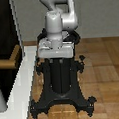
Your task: Open the door by pressing down and pulling on the handle.
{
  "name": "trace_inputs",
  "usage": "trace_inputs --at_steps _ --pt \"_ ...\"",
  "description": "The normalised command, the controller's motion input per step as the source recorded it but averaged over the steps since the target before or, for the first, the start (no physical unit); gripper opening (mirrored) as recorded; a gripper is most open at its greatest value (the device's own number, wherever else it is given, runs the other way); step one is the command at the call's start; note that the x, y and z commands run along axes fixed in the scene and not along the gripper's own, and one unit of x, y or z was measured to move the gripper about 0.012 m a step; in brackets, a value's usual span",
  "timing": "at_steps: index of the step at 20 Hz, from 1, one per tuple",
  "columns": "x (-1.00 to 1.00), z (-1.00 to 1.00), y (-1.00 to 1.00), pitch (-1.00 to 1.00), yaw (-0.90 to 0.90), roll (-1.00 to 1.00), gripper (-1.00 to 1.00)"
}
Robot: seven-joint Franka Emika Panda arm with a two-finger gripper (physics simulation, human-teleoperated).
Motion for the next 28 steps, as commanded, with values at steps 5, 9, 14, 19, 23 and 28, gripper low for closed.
trace_inputs --at_steps 5,9,14,19,23,28 --pt "0.0 0.0 0.8 0.0 0.0 0.0 1.0" --pt "0.0 0.0 0.75 0.0 0.0 0.0 1.0" --pt "0.0 0.0 -0.4 0.0 0.0 0.0 1.0" --pt "0.0 0.6 0.0 0.0 0.0 0.0 1.0" --pt "0.0 0.75 0.0 0.0 0.0 0.0 1.0" --pt "0.0 0.6 0.0 0.0 0.0 0.0 1.0"
